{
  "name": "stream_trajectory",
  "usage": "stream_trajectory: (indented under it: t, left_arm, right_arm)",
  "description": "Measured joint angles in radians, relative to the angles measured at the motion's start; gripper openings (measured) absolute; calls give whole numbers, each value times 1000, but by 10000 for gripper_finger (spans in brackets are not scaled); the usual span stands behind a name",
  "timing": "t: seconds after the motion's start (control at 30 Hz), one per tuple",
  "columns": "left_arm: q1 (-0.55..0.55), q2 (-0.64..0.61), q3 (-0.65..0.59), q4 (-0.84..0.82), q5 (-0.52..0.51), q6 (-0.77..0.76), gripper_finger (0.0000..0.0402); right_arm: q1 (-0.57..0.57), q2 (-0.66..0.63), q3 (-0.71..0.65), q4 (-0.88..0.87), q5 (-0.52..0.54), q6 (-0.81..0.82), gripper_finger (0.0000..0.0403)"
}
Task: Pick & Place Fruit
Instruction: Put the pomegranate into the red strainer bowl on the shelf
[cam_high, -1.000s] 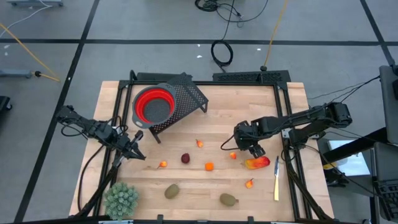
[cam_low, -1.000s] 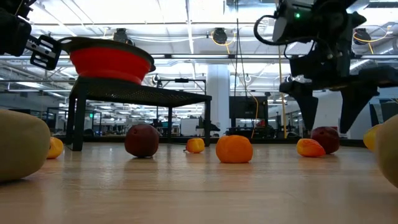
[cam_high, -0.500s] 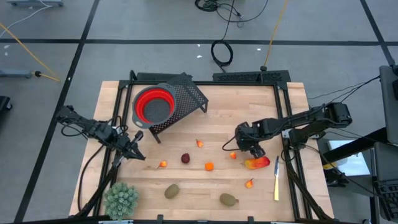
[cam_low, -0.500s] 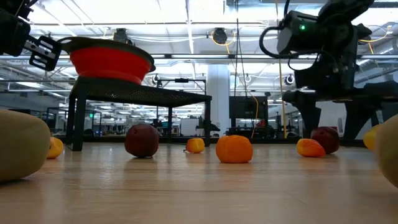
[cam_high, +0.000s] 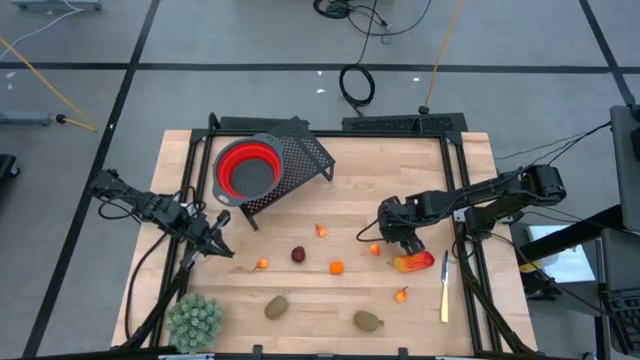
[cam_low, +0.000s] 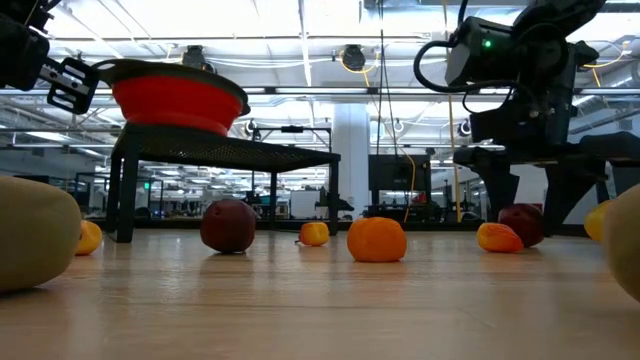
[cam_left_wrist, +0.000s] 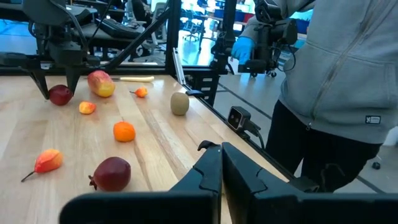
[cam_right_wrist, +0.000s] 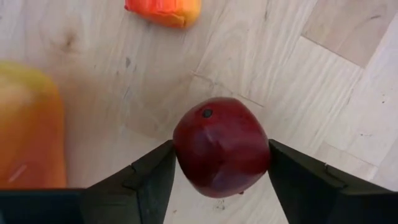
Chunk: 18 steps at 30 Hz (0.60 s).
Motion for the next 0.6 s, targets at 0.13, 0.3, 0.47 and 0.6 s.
stream_trajectory:
  t: [0.13,0.3,0.47,0.6]
  left_arm:
    - [0,0,0,0,0,0,4]
    - [0,0,0,1,0,-14,19]
    - [0,0,0,4,0,-37,16]
    - [0,0,0,4,0,-61,4]
  right_arm:
    - [0,0,0,0,0,3,200]
    - [0,0,0,7,1,40,185]
    - [0,-9,27,26,5,71,188]
    - [0,-11,107,32,7,83,184]
